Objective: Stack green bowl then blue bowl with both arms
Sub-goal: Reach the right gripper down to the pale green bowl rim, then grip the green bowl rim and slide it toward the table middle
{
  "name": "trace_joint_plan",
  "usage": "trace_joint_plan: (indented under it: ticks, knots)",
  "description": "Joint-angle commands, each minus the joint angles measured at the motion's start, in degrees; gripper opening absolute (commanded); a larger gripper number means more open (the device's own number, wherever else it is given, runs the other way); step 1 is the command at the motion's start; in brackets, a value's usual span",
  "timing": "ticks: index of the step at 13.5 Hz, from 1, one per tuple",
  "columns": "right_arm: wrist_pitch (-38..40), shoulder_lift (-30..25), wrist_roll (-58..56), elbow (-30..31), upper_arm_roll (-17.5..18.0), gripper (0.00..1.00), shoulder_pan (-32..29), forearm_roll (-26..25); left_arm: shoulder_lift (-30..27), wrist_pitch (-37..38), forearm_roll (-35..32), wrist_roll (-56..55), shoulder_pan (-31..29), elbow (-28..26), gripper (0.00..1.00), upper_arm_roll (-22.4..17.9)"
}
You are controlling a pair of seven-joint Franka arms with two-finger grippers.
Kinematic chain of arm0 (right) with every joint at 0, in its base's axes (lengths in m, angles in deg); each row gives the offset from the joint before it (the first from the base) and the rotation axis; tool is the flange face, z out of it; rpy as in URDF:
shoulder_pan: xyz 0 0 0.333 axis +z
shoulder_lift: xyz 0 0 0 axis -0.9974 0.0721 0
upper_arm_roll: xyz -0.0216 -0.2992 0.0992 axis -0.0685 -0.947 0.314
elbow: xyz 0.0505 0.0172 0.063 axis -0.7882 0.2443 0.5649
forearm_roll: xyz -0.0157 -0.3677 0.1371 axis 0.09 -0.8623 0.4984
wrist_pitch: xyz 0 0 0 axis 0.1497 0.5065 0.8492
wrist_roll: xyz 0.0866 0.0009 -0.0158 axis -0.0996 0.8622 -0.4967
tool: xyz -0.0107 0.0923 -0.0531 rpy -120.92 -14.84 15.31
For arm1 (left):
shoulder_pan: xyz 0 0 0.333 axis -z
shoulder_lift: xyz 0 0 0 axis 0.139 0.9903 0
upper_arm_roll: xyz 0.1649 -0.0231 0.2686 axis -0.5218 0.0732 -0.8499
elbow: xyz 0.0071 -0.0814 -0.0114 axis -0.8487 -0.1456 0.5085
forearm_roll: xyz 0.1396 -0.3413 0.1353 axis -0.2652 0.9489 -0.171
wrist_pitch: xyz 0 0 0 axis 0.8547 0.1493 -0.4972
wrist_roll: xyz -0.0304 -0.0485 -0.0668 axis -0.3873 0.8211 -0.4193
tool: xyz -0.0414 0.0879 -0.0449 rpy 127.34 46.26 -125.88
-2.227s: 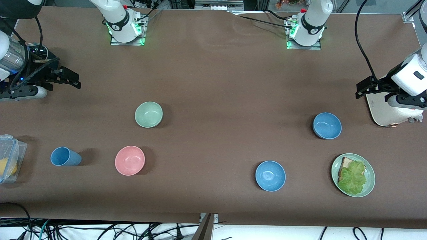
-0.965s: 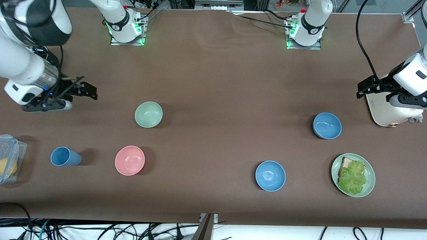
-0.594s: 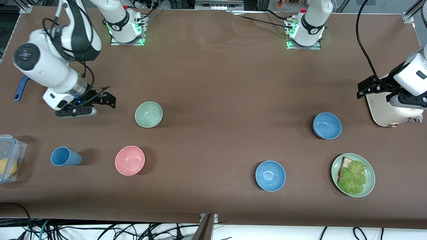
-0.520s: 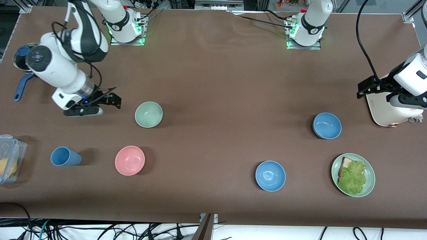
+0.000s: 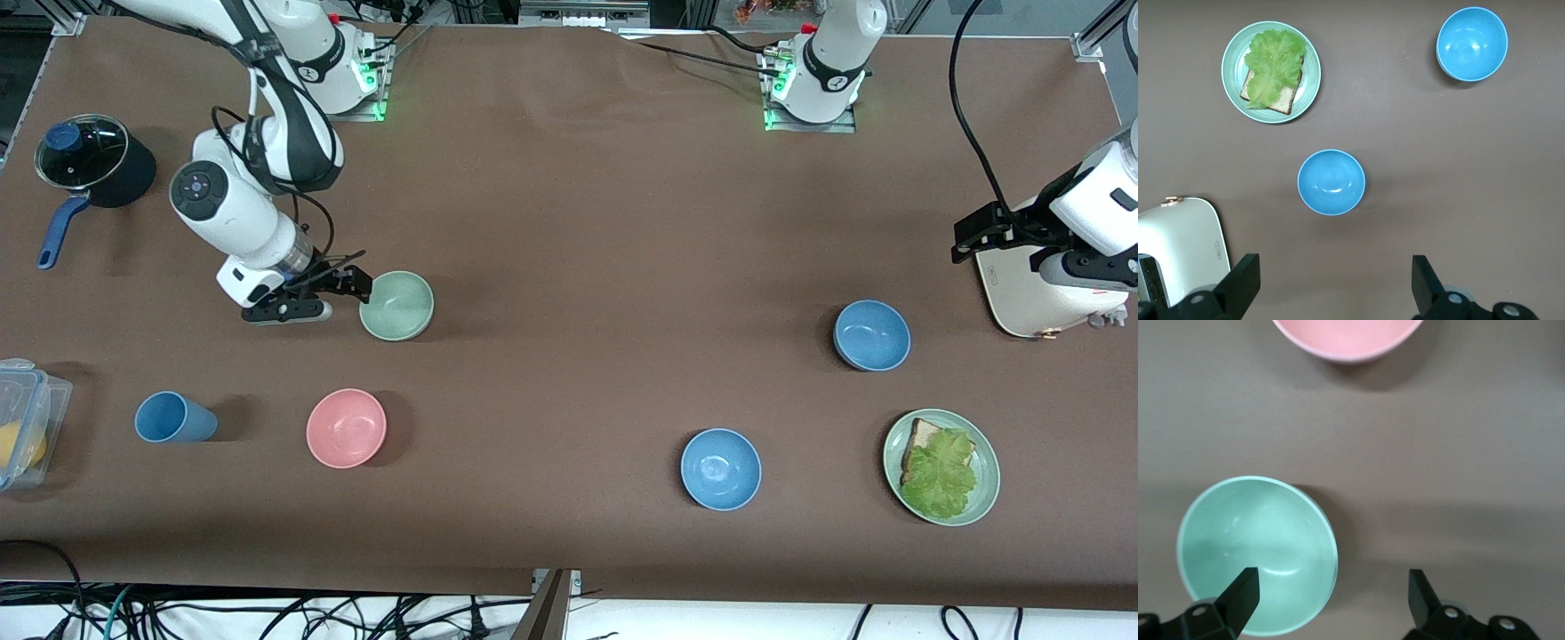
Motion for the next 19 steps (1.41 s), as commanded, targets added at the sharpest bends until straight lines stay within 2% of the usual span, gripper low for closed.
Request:
trace_joint_plan:
  ticks: [1, 7, 14, 17, 19]
  knots:
    - [-3.14, 2.37, 0.6, 0.88, 0.34, 0.99, -0.02, 0.39, 0.83, 1.44, 0.77, -0.08, -0.21, 2.0, 1.0, -0.08]
    - [-11.58, 10.2, 0.6, 1.67, 0.34, 0.99, -0.02, 0.48, 0.83, 1.44, 0.85, -0.08, -0.21, 2.0, 1.0, -0.17]
    - [-11.41, 10.38, 2.01, 1.67, 0.25, 0.93, -0.02, 0.48, 0.83, 1.44, 0.85, -0.08, -0.21, 2.0, 1.0, -0.08]
    - [-11.32, 10.38, 2.01, 1.58, 0.34, 0.73, -0.02, 0.48, 0.83, 1.44, 0.85, -0.08, -0.3, 2.0, 1.0, -0.08]
    - [-11.23, 10.38, 2.01, 1.58, 0.34, 0.63, -0.02, 0.48, 0.83, 1.44, 0.85, -0.08, -0.21, 2.0, 1.0, -0.17]
